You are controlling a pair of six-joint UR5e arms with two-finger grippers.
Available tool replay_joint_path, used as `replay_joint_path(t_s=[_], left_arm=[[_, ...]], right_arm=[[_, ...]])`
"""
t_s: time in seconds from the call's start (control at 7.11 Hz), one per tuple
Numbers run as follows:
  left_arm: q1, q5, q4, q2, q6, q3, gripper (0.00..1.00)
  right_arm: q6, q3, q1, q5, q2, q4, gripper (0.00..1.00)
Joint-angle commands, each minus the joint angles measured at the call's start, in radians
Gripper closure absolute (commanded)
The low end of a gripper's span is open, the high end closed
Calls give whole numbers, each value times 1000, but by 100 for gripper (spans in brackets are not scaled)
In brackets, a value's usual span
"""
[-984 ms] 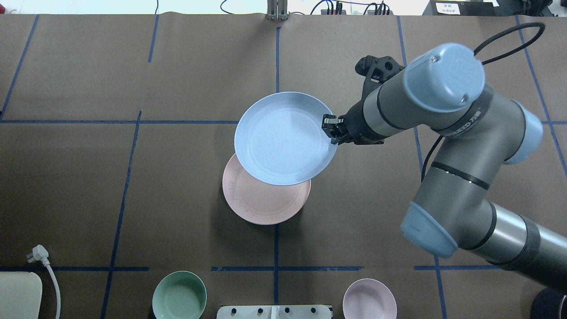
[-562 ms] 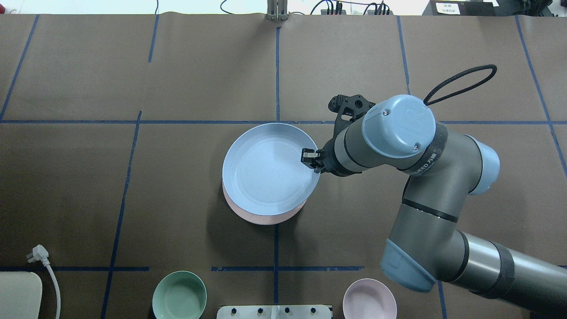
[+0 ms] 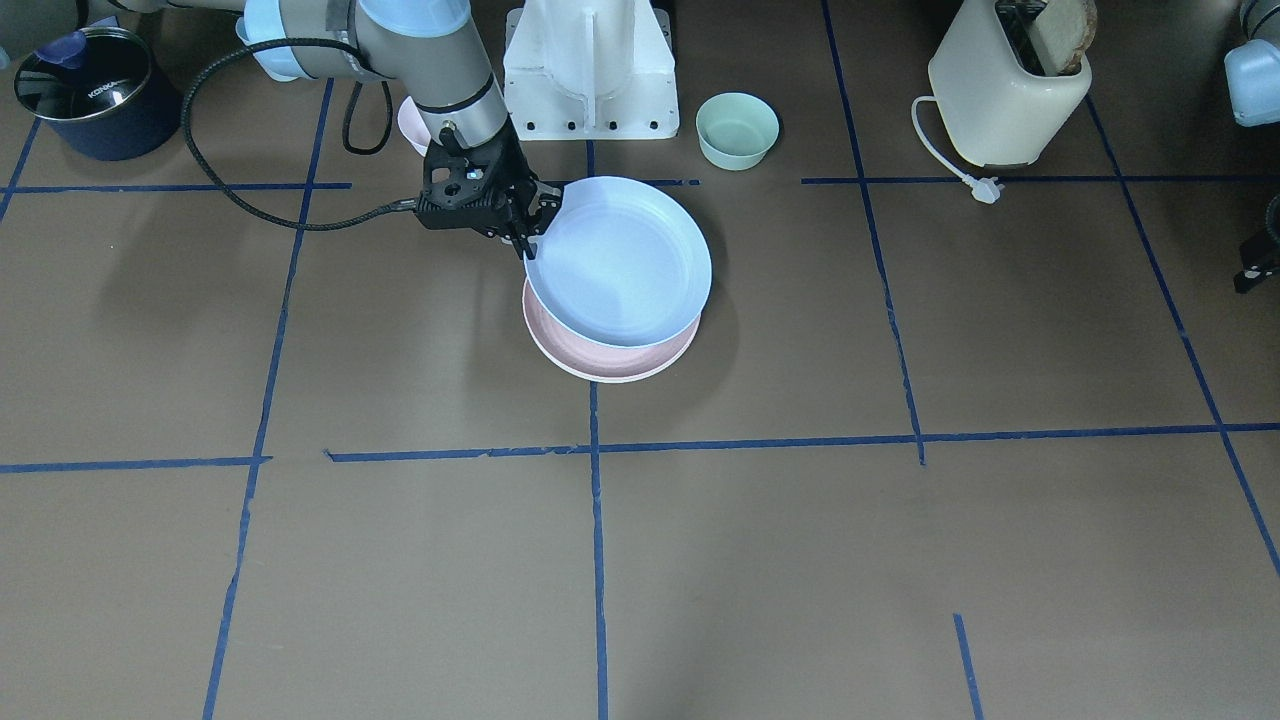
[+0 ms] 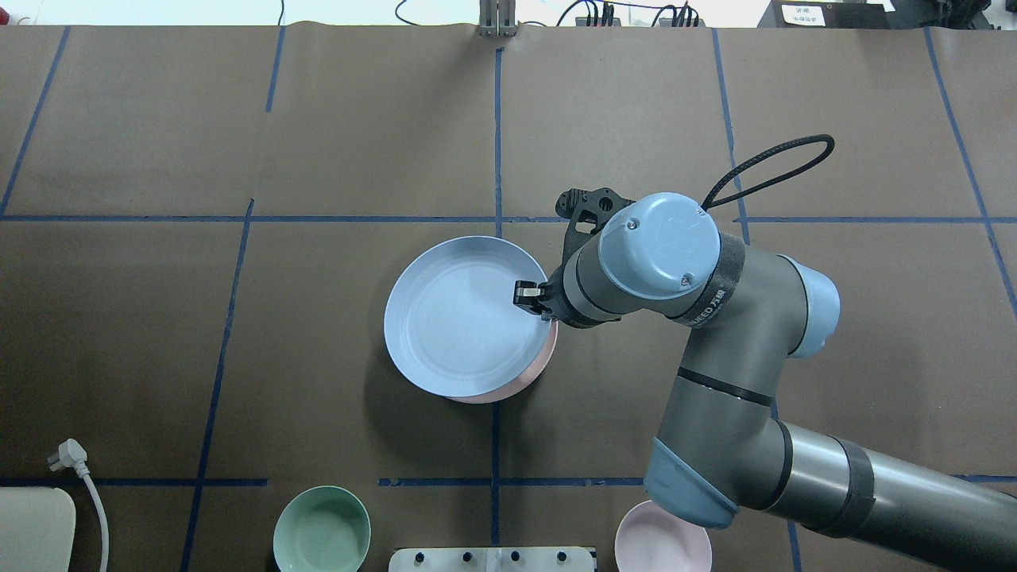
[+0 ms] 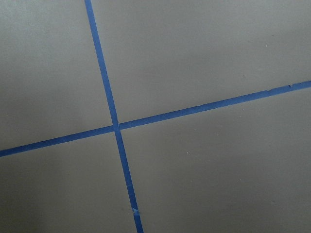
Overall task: Stack three plates with pink and blue
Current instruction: 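Lower the light blue plate onto the pink plate and open the right gripper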
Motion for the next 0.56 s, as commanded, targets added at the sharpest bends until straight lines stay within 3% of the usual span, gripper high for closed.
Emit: replay_joint_path(t_s=[0.0,0.14,0.28,0.42], left_arm=[[-1,0,0,0,1,1,0],[-1,-5,0,0,1,1,0],[-1,-5,0,0,1,2,0],[-1,-5,0,0,1,2,0]], right_arm=[[-7,-9,-1,-10,1,-2,94],[-11,-9,2,-10,-5,0,13],[-10,-2,4,-10,-9,3,0],[-11,-2,2,-10,-13,1,0]])
